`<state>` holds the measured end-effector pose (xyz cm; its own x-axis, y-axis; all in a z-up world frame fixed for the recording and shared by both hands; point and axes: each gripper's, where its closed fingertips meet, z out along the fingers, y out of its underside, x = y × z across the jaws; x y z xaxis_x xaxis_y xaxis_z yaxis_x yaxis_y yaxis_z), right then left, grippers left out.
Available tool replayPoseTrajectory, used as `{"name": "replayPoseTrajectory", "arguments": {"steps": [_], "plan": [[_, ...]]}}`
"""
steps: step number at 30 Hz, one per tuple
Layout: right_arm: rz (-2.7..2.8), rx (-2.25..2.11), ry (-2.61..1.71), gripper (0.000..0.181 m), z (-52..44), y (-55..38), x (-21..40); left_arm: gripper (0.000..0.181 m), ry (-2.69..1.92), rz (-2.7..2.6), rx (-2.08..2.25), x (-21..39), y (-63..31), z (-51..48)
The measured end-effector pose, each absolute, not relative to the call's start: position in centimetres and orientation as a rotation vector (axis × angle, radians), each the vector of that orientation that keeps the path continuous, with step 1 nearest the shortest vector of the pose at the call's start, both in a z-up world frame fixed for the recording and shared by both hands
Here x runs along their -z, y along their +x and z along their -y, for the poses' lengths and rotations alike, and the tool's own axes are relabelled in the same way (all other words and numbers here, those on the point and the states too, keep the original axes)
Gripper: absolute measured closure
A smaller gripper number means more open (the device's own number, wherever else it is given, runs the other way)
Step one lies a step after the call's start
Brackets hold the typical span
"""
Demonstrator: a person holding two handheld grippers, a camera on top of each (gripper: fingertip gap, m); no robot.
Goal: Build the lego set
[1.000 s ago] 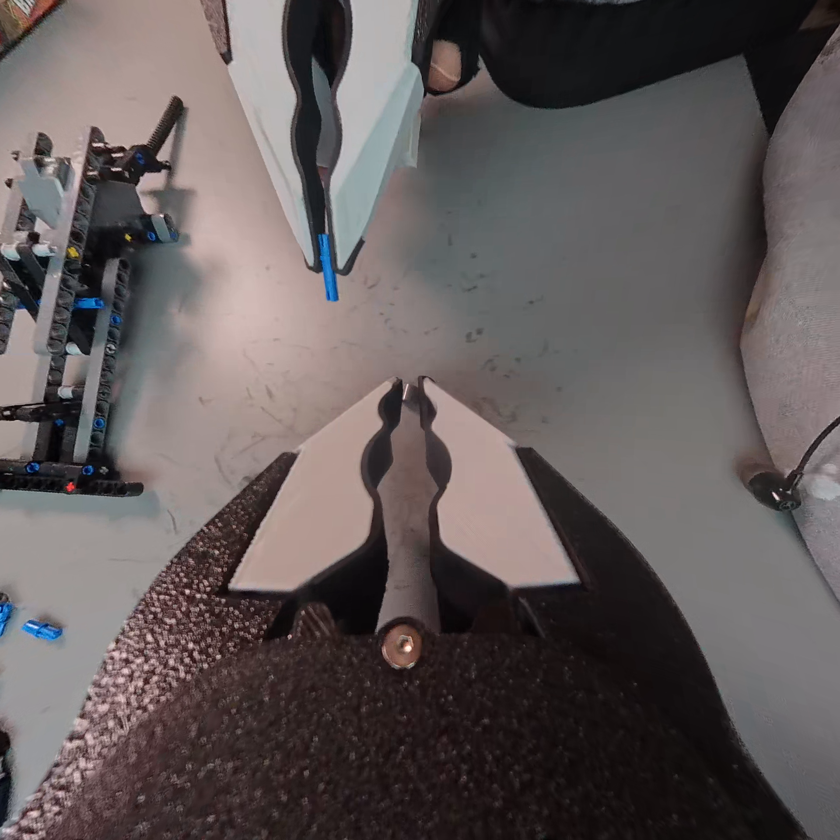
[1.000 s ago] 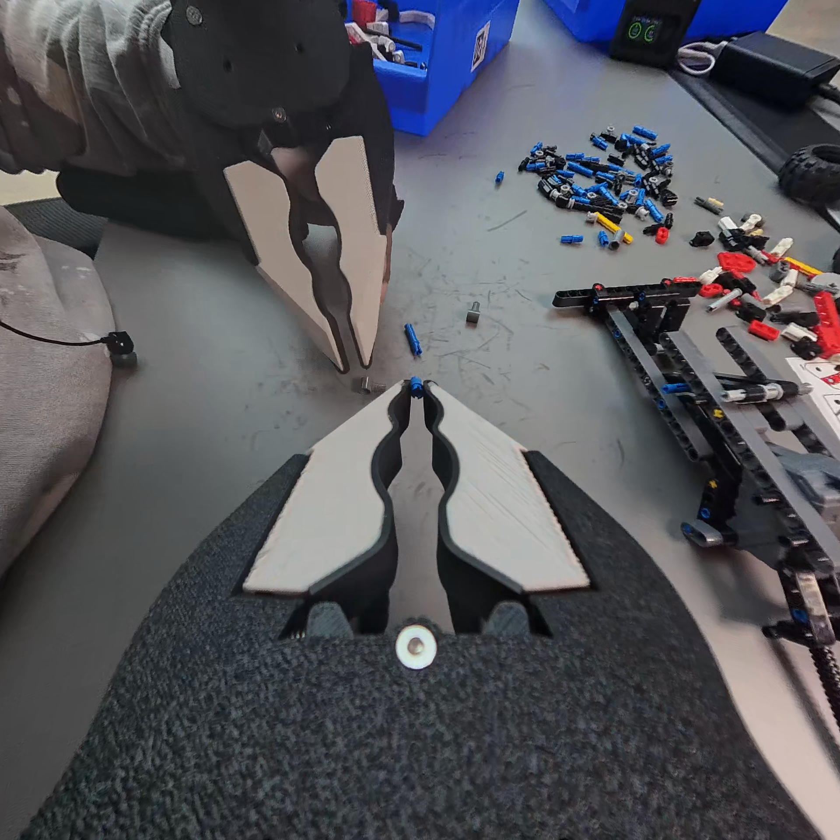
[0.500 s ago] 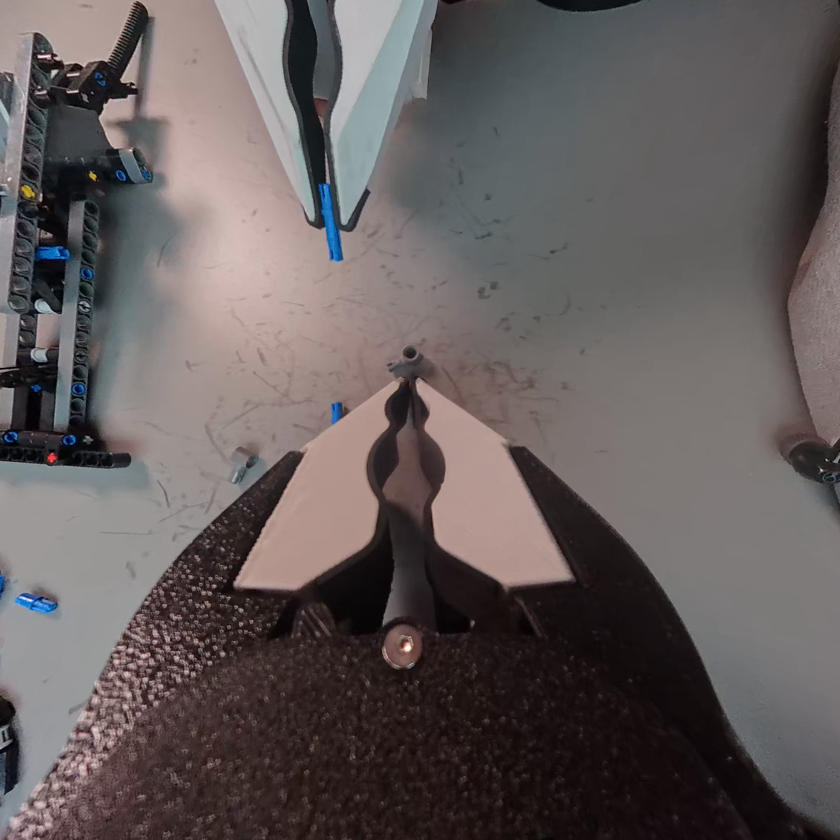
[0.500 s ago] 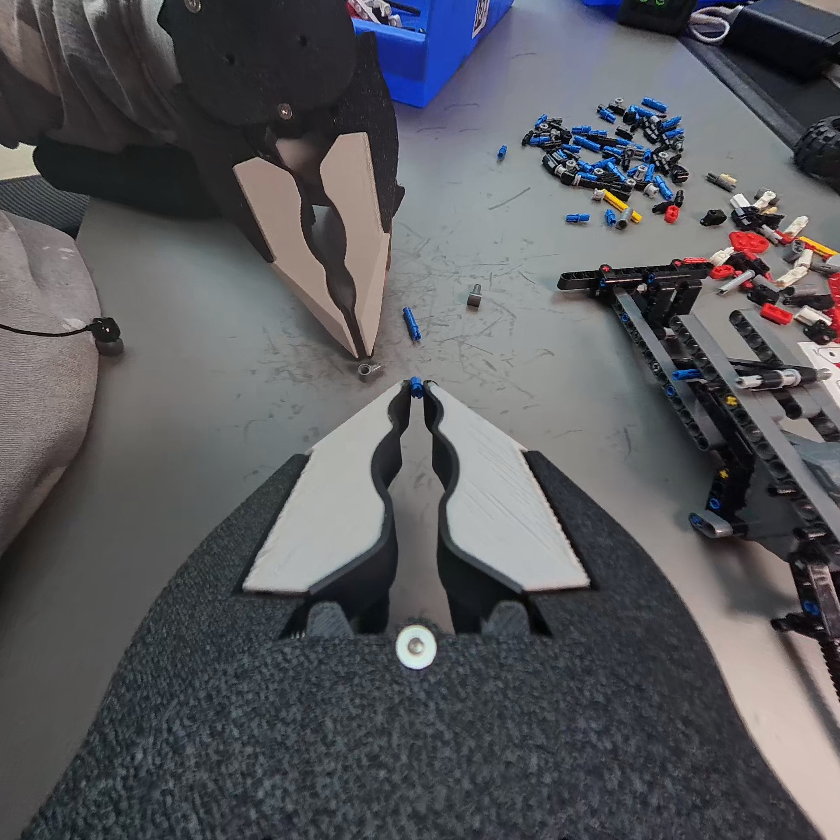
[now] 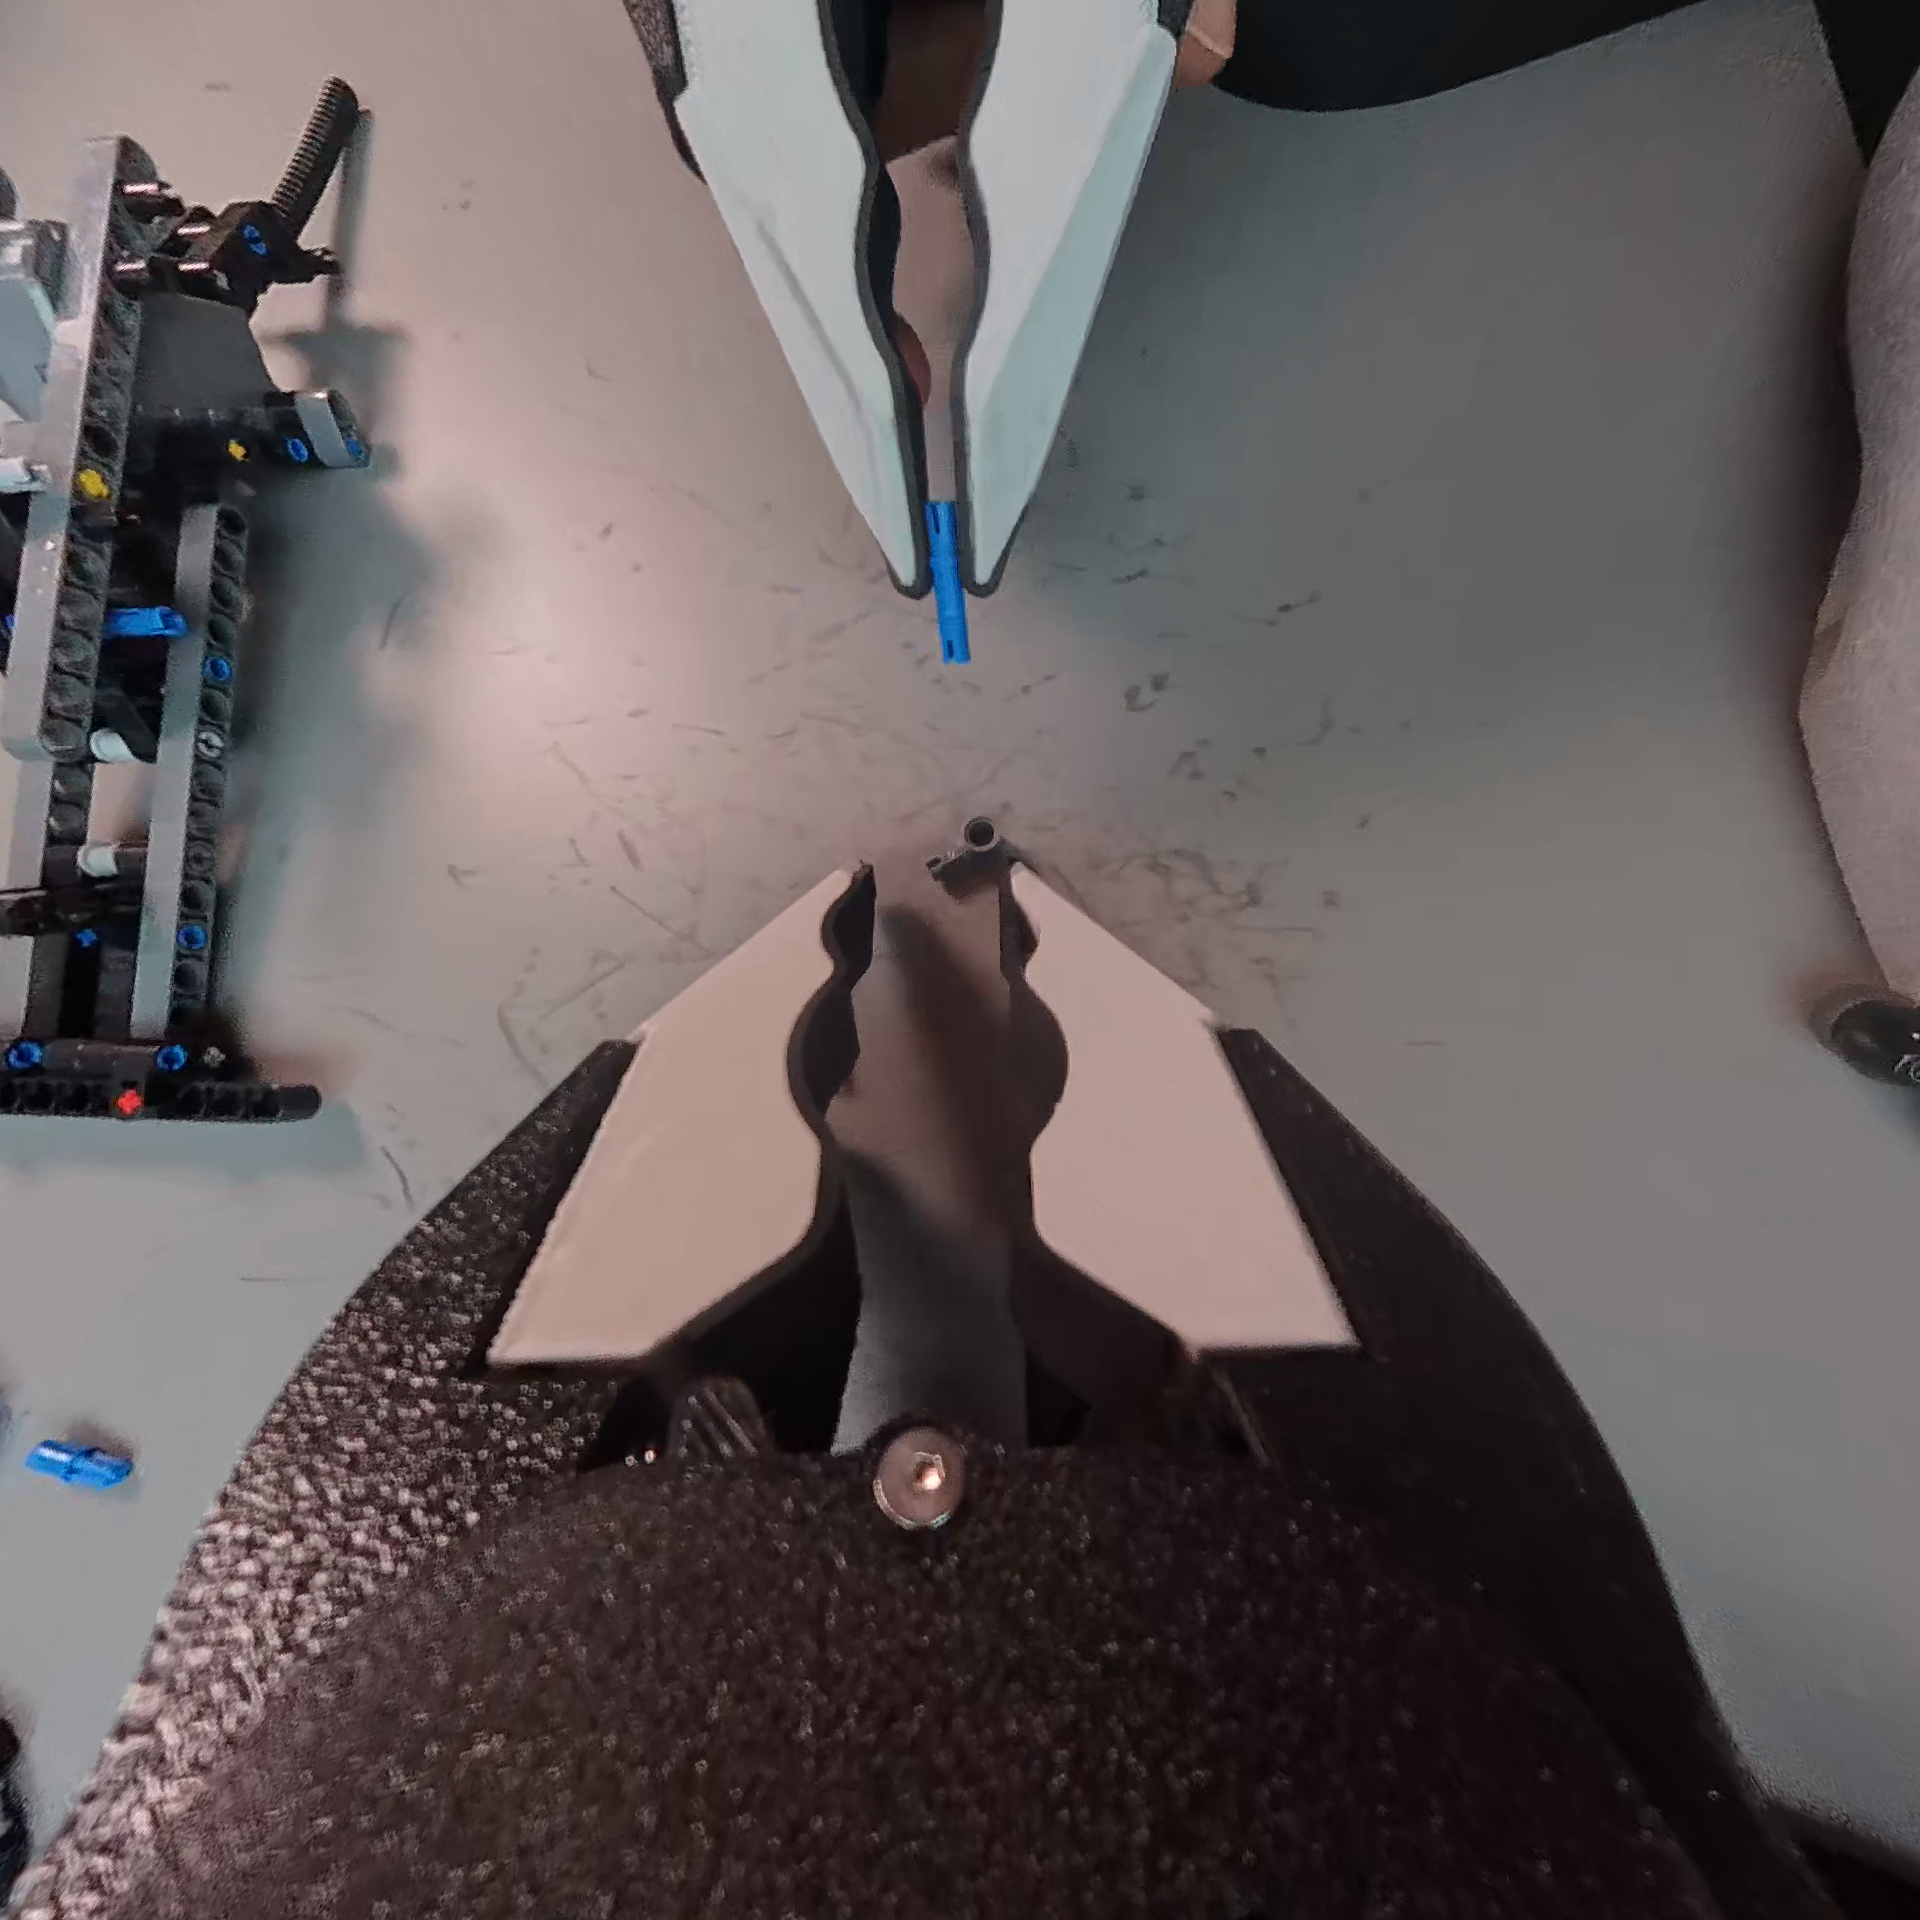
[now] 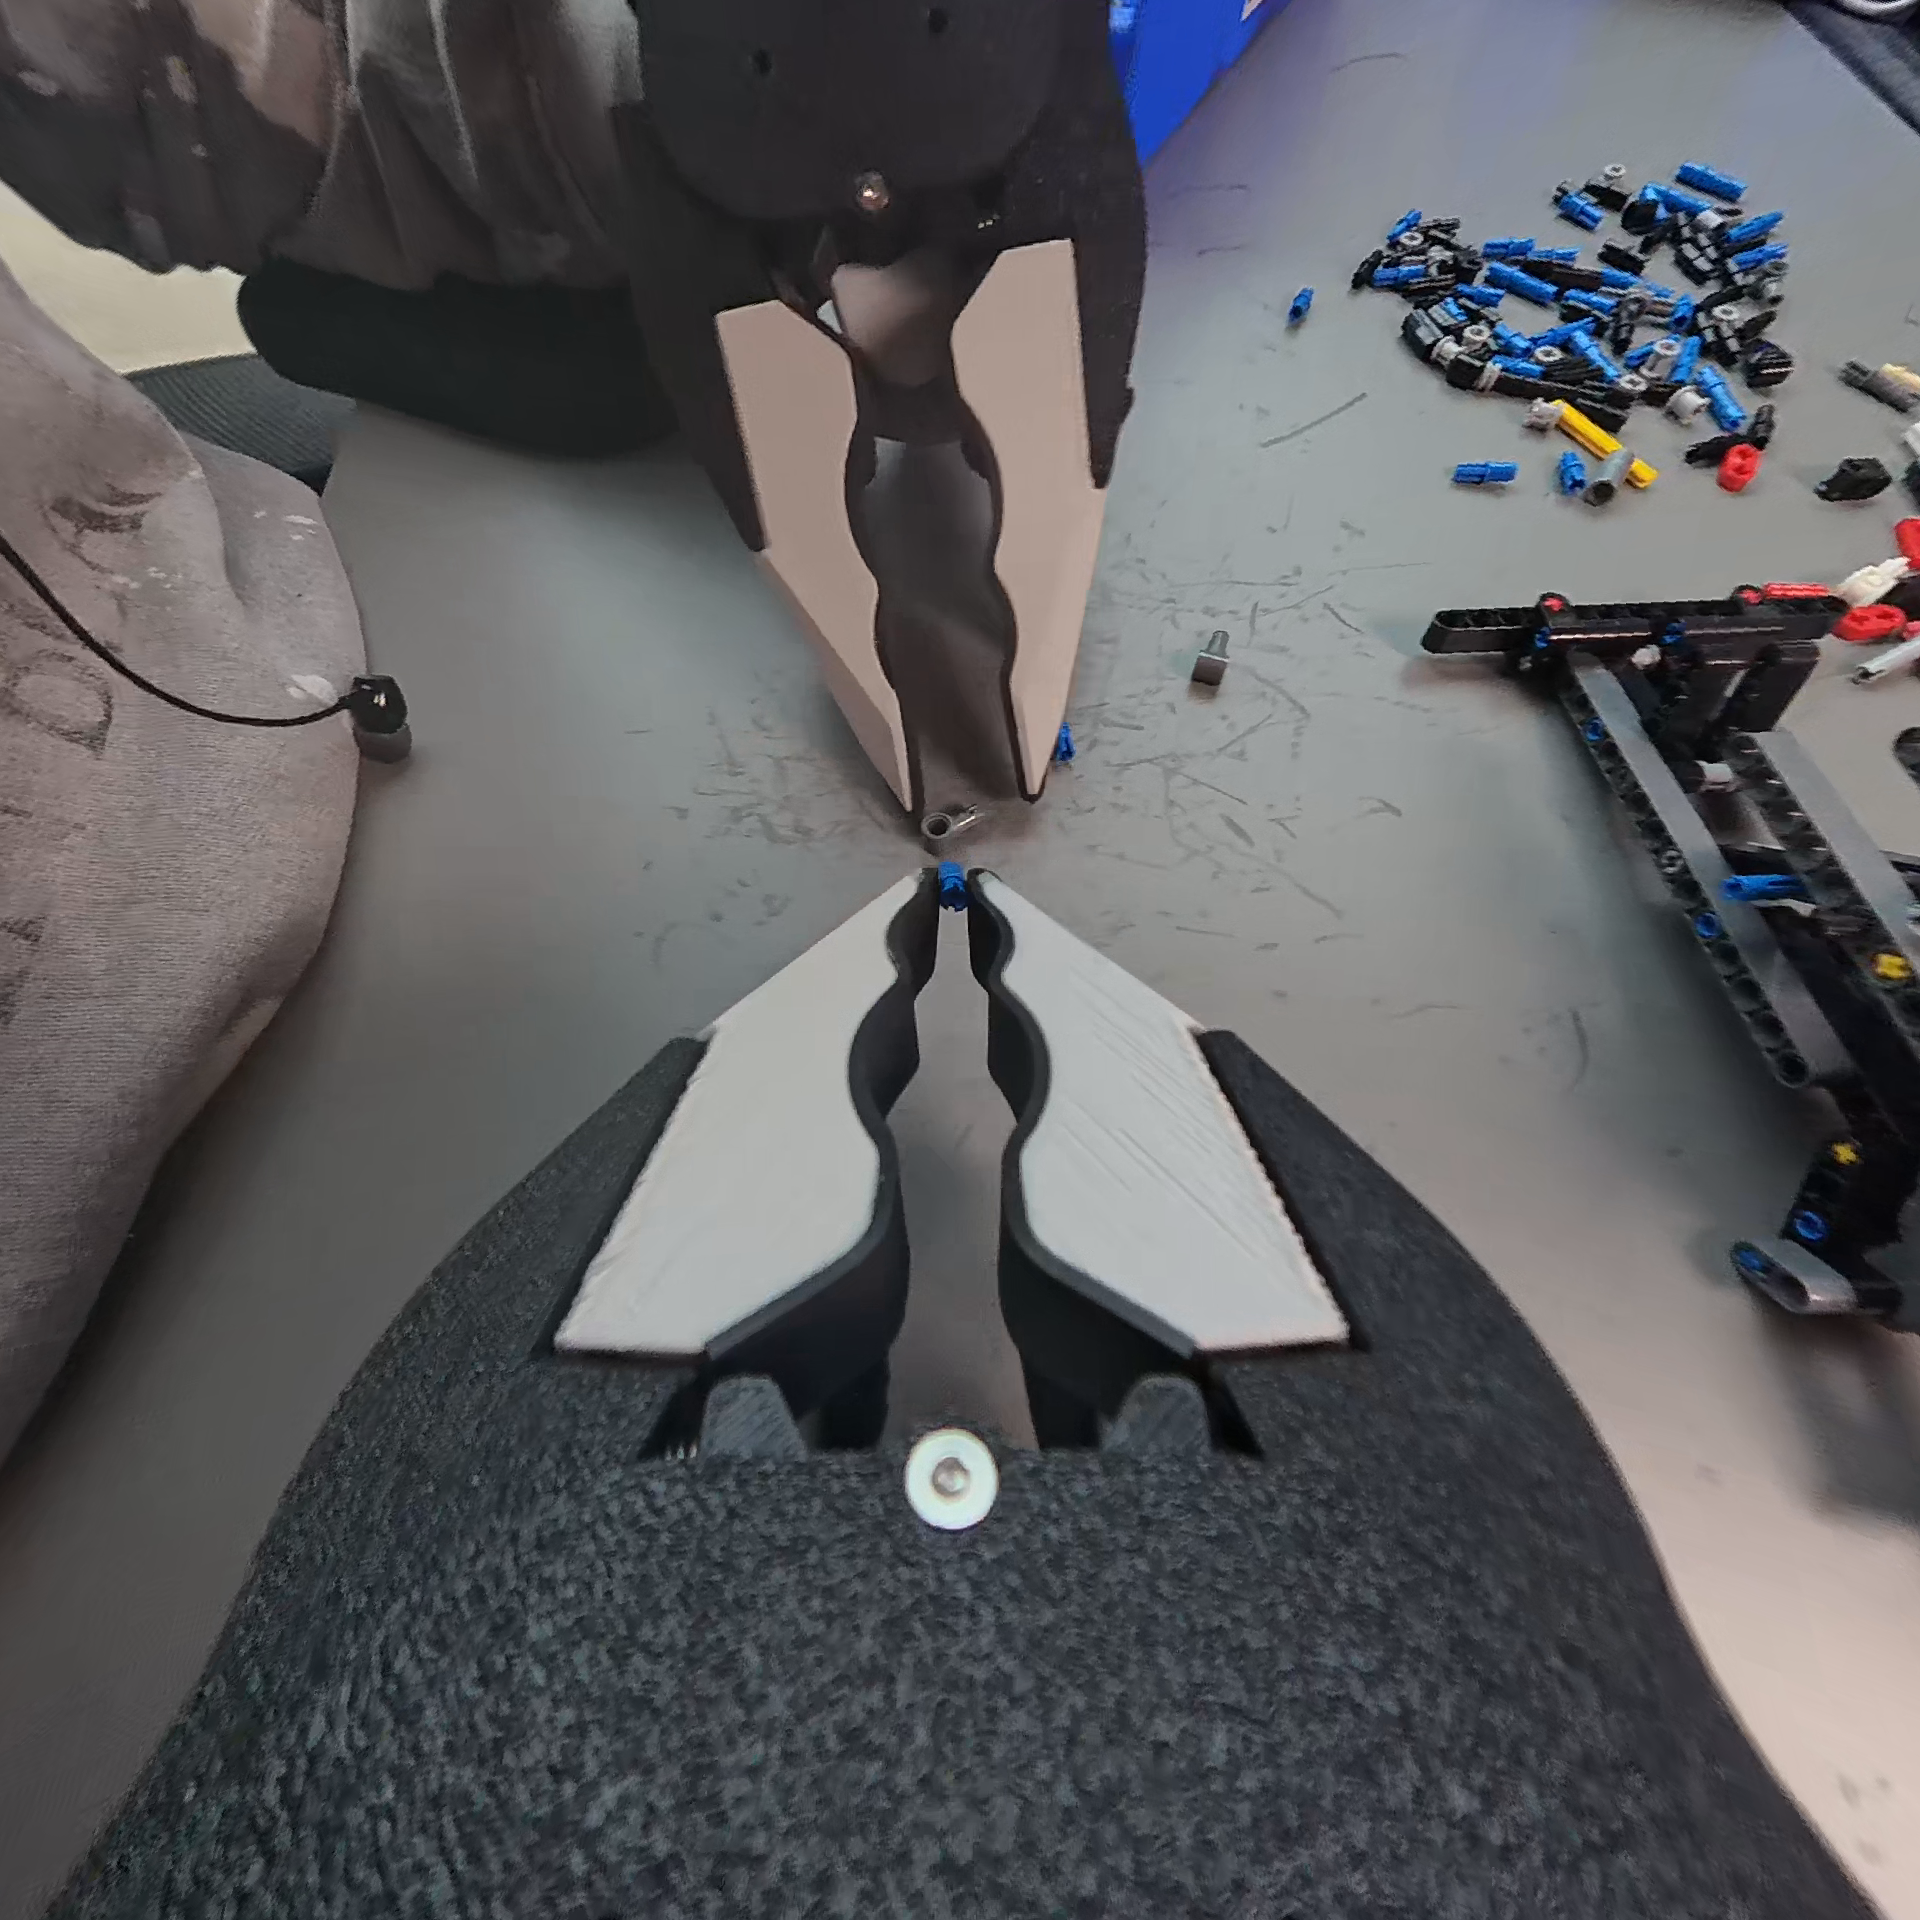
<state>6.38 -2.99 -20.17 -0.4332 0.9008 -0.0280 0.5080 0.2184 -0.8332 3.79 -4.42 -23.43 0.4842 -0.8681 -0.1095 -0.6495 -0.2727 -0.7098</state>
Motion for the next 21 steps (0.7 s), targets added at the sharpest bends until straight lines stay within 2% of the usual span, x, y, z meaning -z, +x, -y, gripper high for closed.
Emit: {"name": "replayPoseTrajectory", "arguments": {"steps": [4, 10, 21], "plan": [[2.051, -1.141, -1.297, 0.177, 3.5, 6.4, 20.3, 0.158, -1.996, -1.336, 0.483, 23.6, 4.3, 4.6], [2.096, -1.118, -1.302, 0.176, 3.9, 6.3, 20.7, 0.173, -2.0, -1.361, 0.504, 23.7, 4.8, 5.2], [2.39, -0.7, -1.276, 0.177, 4.4, 5.1, 21.3, 0.174, -2.079, -1.245, 0.459, 23.7, 5.0, 5.3]]}}
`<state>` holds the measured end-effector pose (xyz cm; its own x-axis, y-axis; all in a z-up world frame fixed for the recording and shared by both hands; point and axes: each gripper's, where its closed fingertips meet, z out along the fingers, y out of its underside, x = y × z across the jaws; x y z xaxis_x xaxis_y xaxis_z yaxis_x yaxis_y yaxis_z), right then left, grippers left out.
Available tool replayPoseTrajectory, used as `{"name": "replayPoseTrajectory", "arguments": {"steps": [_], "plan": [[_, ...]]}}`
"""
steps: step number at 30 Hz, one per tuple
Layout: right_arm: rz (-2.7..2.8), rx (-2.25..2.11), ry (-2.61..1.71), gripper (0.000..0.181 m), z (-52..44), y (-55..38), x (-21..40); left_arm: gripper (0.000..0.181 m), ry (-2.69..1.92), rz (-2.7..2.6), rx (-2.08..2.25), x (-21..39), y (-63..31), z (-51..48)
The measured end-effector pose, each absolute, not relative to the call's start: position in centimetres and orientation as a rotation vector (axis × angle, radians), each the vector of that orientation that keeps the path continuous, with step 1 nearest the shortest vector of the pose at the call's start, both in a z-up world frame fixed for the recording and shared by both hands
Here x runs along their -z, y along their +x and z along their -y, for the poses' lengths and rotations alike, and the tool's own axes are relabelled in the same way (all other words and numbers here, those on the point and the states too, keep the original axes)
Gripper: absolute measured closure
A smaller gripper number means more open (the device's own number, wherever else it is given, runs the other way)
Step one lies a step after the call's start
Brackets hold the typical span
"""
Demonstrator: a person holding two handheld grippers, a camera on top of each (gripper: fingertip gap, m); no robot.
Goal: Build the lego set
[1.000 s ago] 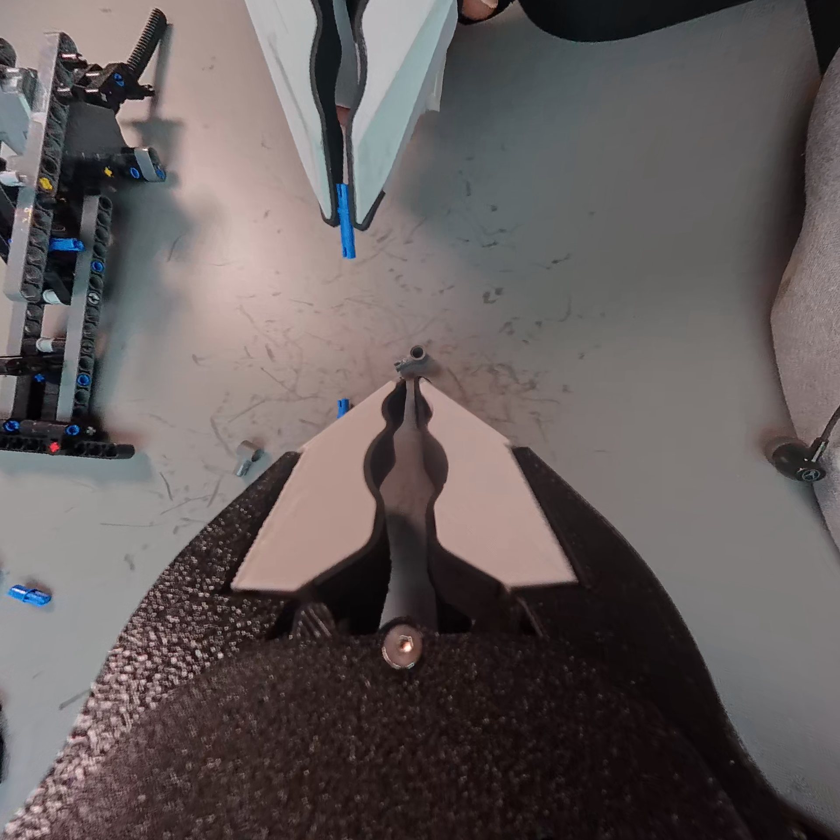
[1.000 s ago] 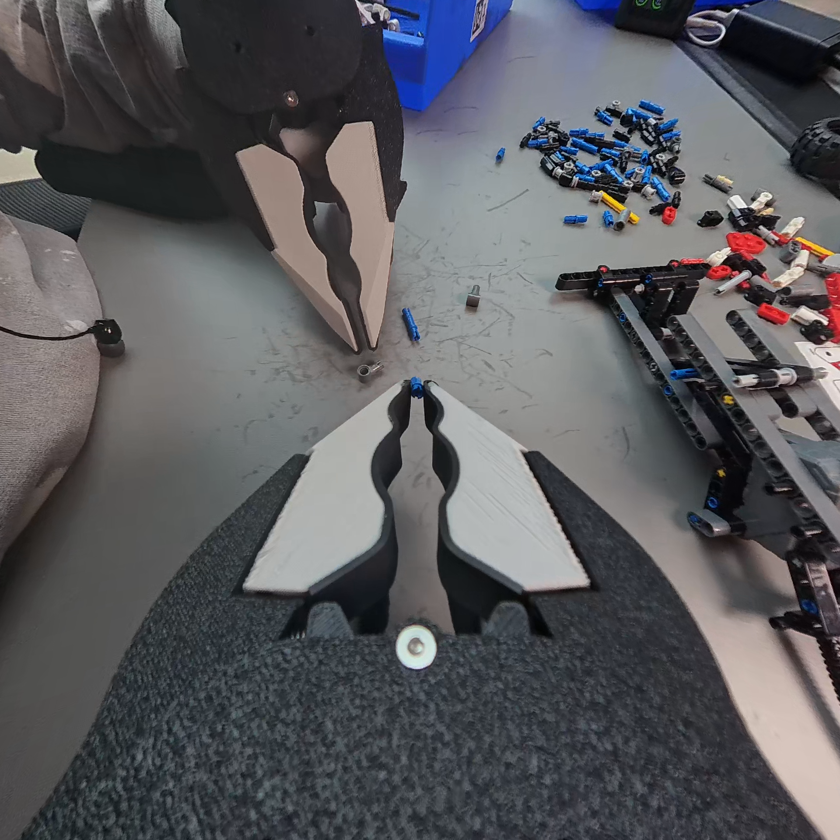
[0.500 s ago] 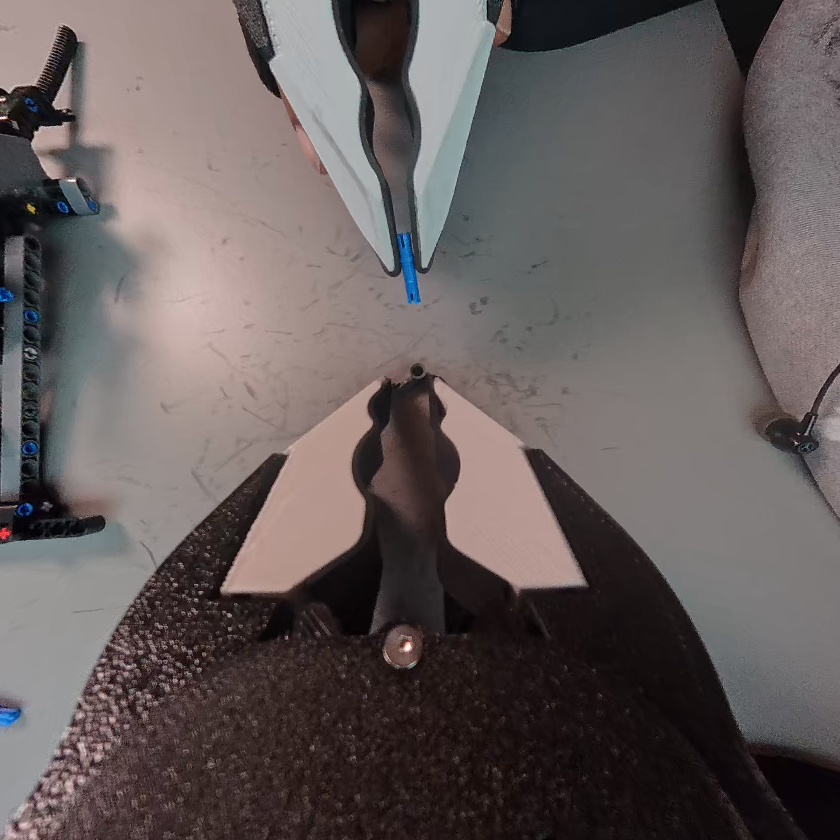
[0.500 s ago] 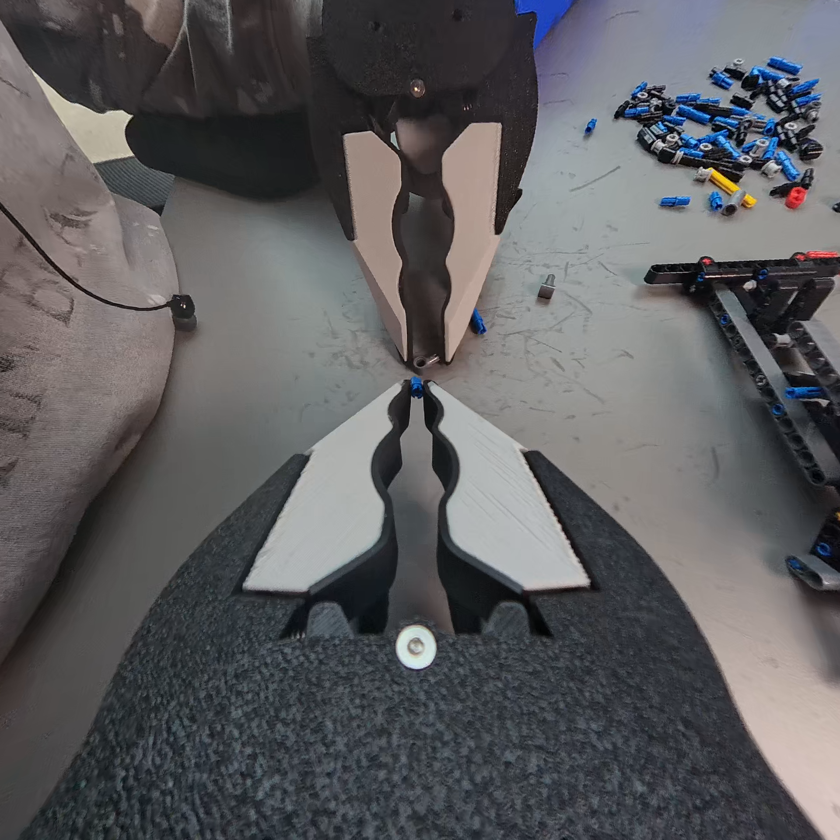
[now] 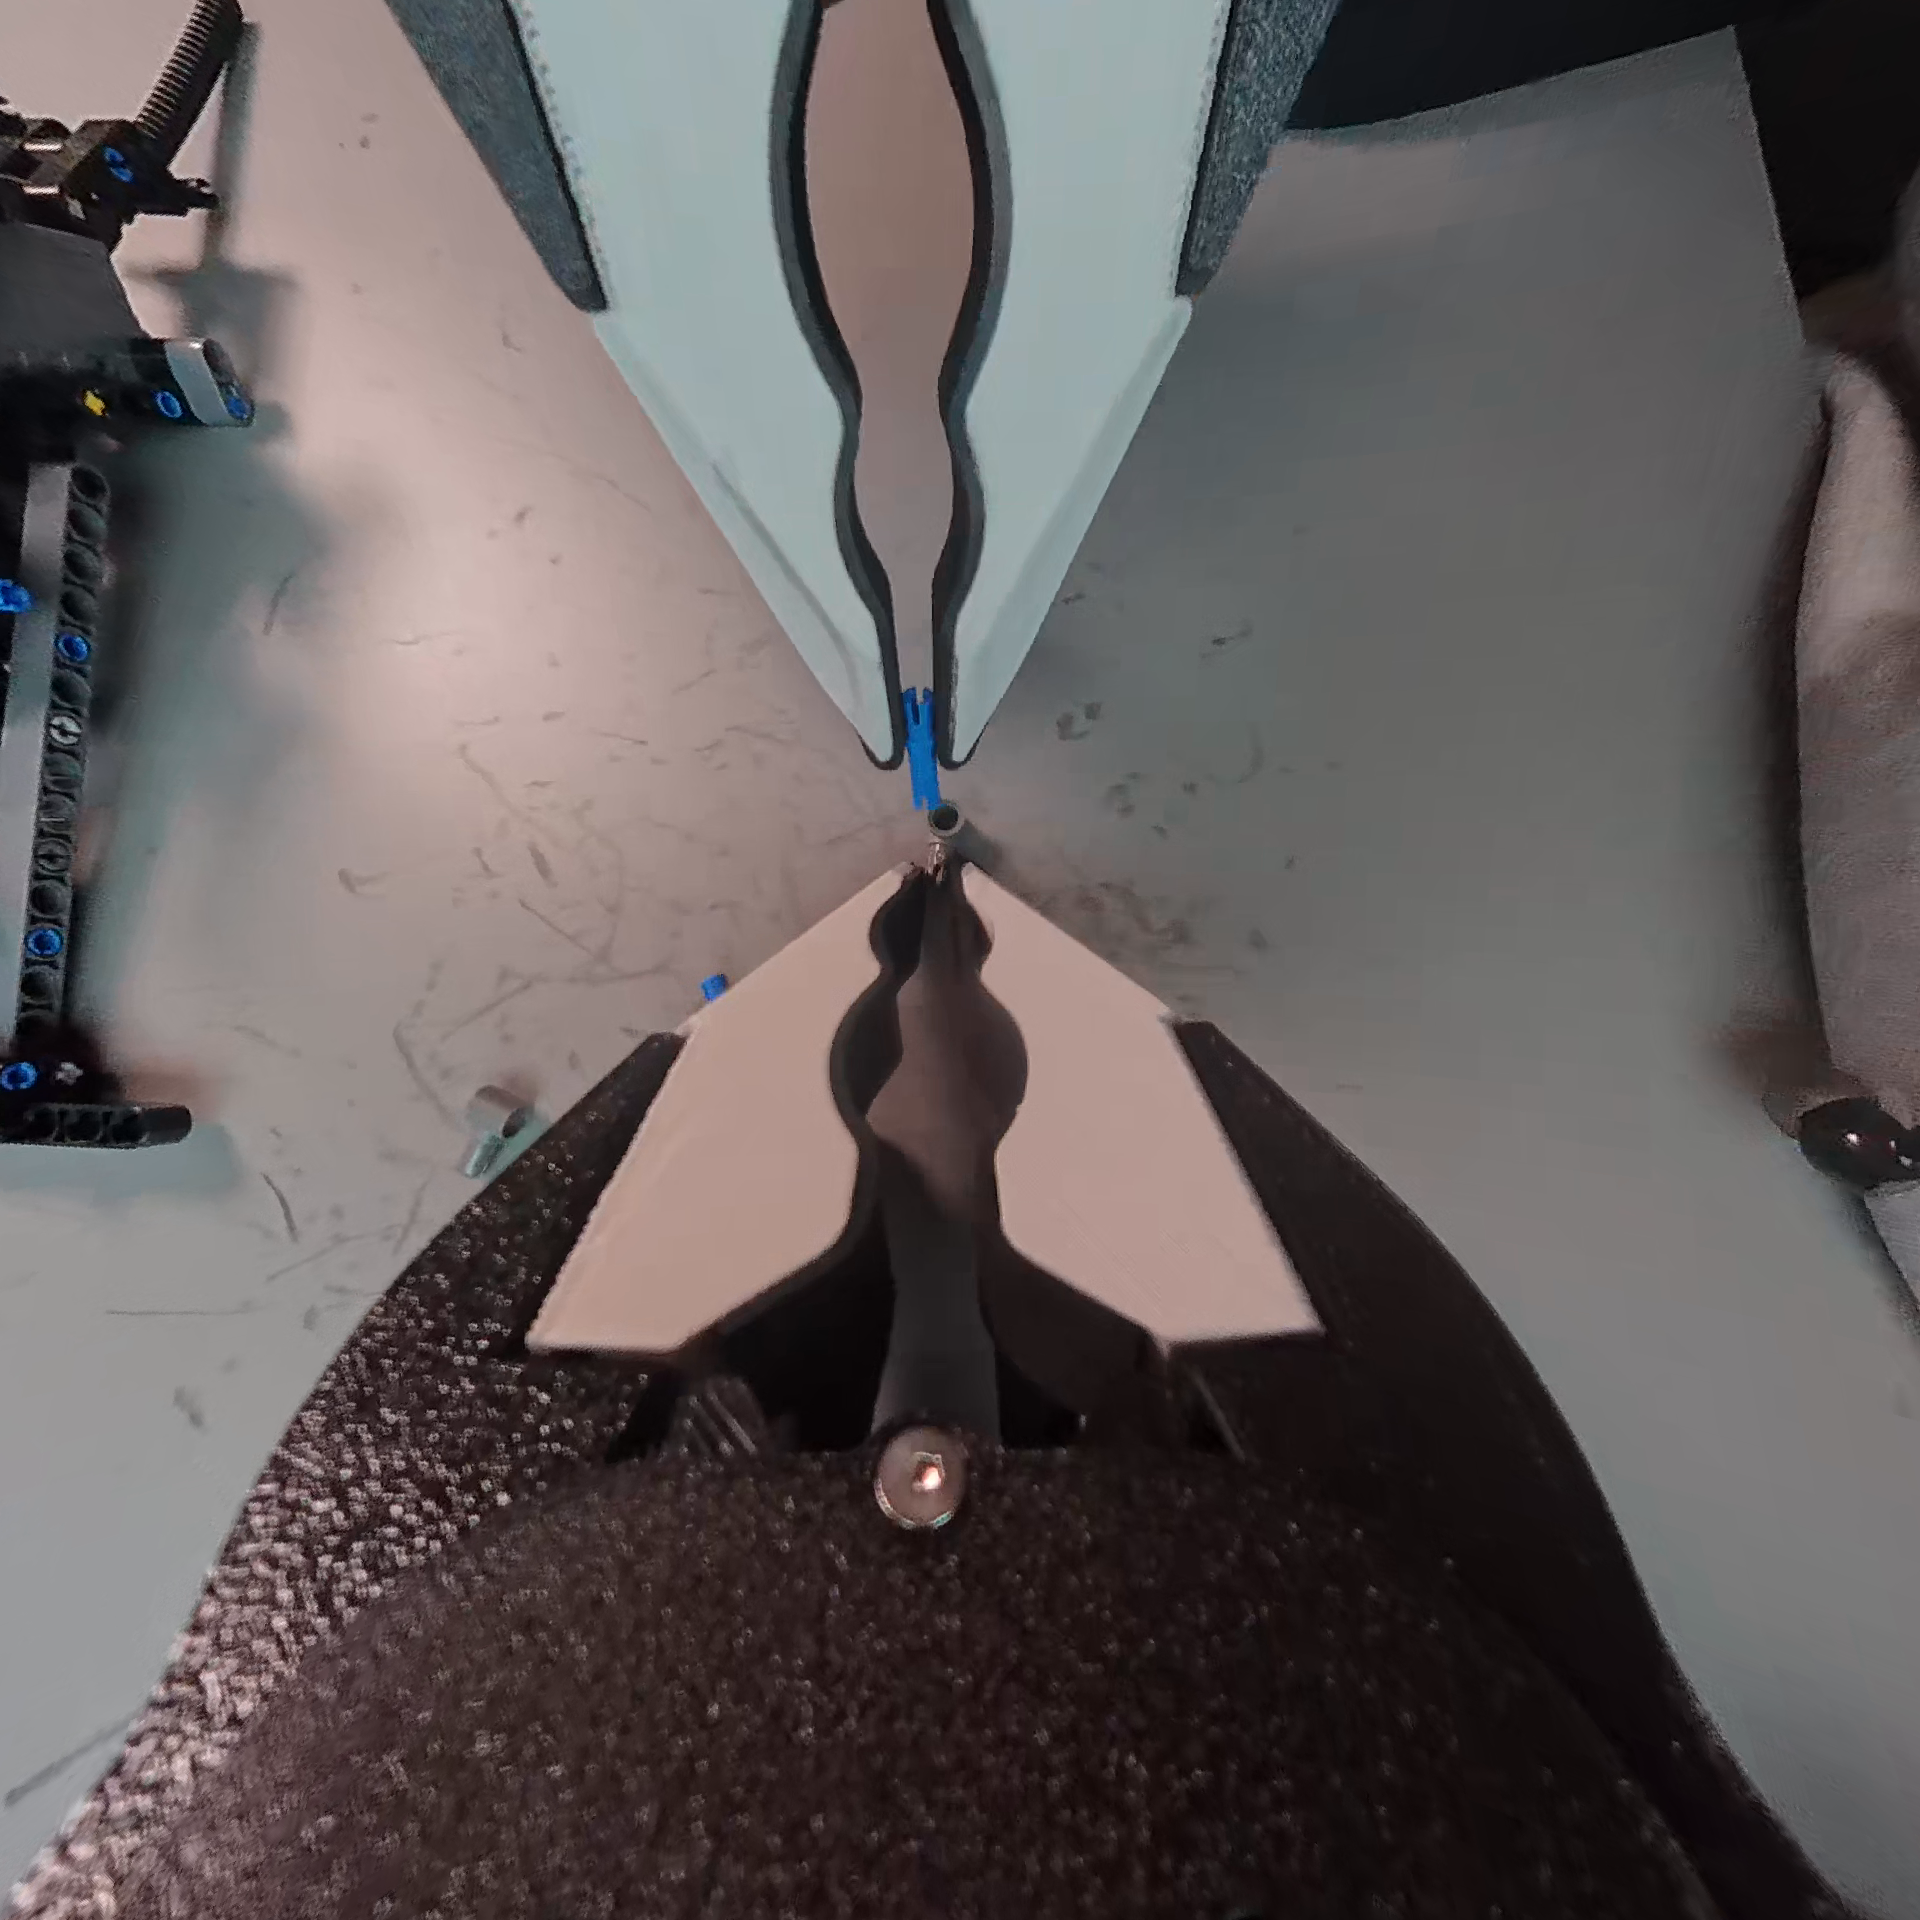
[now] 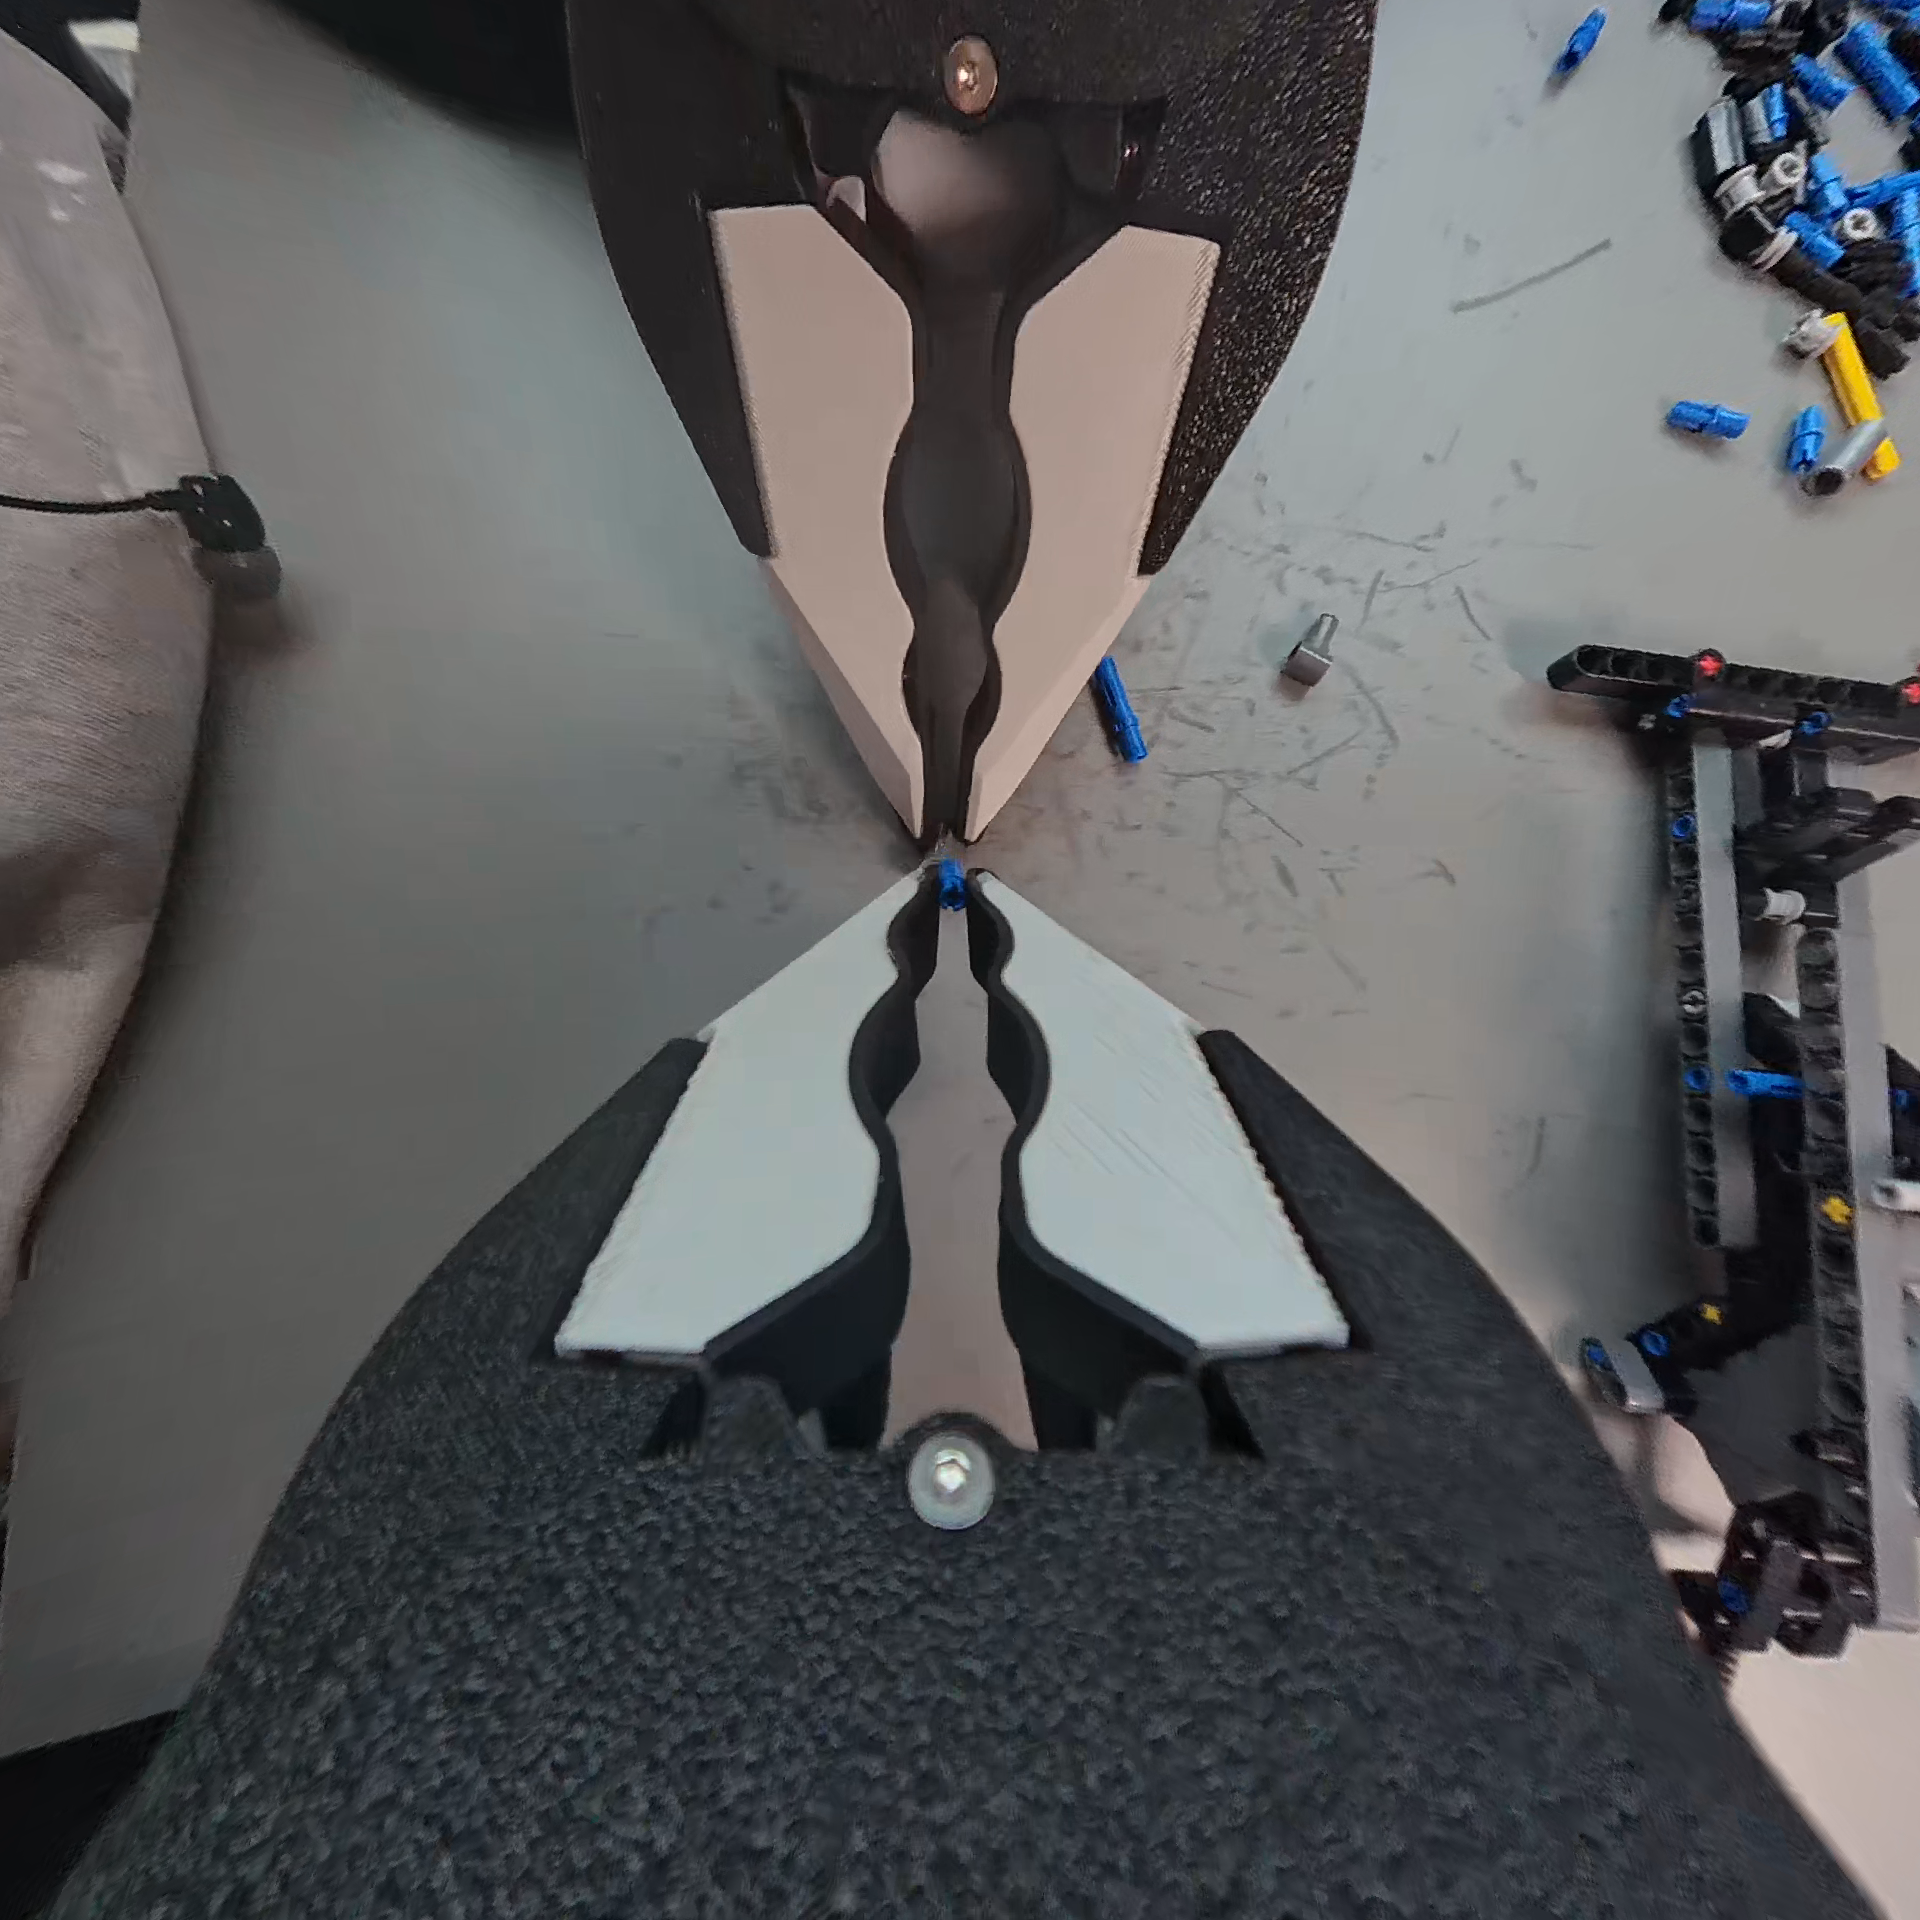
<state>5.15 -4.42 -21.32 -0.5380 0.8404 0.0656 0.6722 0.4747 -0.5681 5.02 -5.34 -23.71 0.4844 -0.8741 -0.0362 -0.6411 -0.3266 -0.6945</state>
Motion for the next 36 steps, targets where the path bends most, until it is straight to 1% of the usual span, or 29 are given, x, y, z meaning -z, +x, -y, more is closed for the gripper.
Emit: {"name": "replayPoseTrajectory", "arguments": {"steps": [11, 19, 23, 31, 33, 36], "plan": [[2.551, -0.428, -1.223, 0.177, 4.8, 5.1, 22.1, 0.174, -2.055, -1.227, 0.468, 23.7, 4.9, 5.5], [2.619, -0.356, -1.19, 0.177, 5.3, 4.9, 22.3, 0.174, -2.041, -1.228, 0.459, 23.7, 5.0, 5.5], [2.628, -0.391, -1.176, 0.177, 5.4, 4.8, 22.3, 0.174, -2.038, -1.229, 0.454, 23.7, 4.9, 5.5], [2.406, -0.775, -1.433, 0.177, 5.2, 4.7, 22.1, 0.174, -2.044, -1.224, 0.458, 23.7, 4.8, 5.4], [2.358, -0.796, -1.475, 0.177, 5.1, 4.7, 22.2, 0.174, -2.046, -1.222, 0.461, 23.7, 4.8, 5.4], [2.353, -0.714, -1.444, 0.177, 5.1, 4.6, 22.2, 0.174, -2.048, -1.221, 0.464, 23.7, 4.8, 5.4]]}}
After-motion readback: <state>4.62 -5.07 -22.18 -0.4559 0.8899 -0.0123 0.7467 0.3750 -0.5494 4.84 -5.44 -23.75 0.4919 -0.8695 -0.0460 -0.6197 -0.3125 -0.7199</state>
